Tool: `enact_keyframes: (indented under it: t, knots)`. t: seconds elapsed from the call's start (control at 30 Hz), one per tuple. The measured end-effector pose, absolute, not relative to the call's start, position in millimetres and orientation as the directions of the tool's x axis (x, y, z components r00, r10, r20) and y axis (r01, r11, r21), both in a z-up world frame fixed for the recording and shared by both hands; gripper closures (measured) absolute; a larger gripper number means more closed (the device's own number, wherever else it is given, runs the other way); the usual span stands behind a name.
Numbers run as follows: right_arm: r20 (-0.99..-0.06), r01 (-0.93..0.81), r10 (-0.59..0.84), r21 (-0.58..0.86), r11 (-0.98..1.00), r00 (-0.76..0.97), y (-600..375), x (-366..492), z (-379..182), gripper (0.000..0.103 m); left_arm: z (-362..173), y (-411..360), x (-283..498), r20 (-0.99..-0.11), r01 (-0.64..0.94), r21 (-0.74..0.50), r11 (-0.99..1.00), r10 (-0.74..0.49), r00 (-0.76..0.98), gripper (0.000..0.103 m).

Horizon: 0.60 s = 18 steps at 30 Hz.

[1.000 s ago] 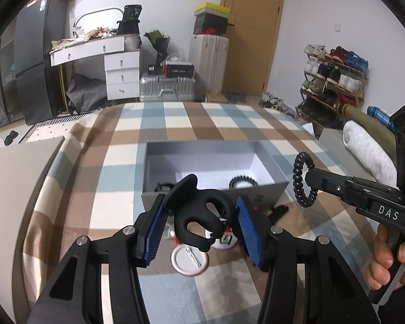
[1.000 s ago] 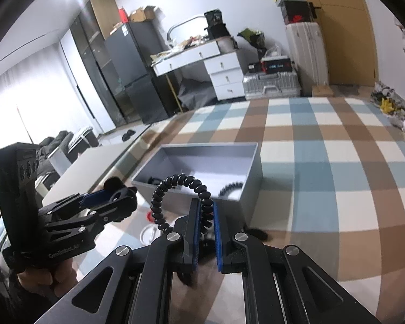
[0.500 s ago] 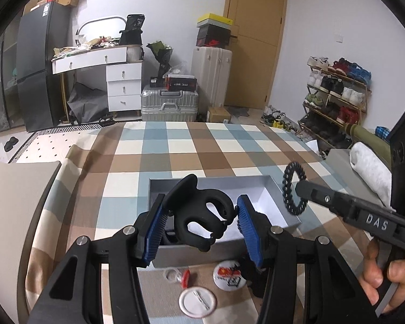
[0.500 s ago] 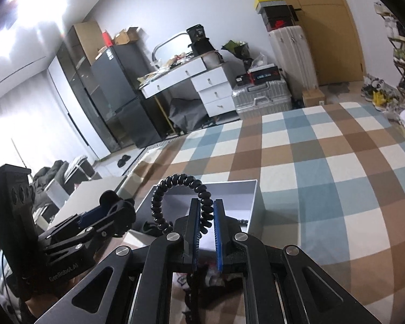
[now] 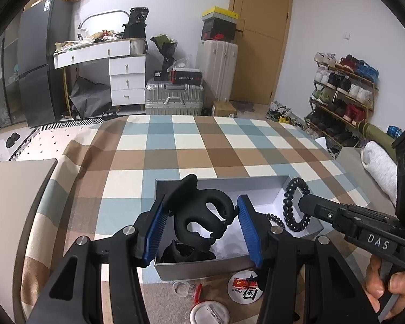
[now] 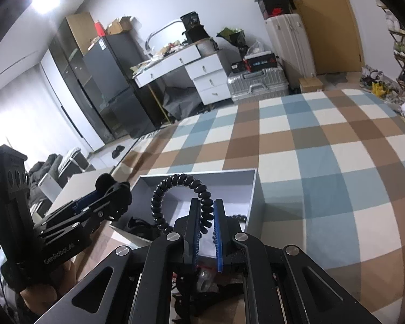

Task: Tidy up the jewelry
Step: 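Lower both held items into the grey box and open both tools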

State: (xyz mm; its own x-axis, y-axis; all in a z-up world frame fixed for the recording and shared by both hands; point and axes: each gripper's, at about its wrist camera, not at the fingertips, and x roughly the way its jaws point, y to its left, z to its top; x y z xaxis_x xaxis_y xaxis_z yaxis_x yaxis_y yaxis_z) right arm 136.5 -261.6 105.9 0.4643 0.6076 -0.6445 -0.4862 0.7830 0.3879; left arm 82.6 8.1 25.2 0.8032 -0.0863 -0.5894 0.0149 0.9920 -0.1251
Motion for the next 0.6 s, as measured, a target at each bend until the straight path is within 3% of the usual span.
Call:
enact_keyframes:
  t: [0.6]
  knots:
    - [-0.668, -0.491, 0.594, 0.372, 0.788, 0.448, -258, 139, 101, 0.093, 12, -5, 93, -0.633, 0.015, -0.077, 0.997, -0.061, 0.772, 0.056]
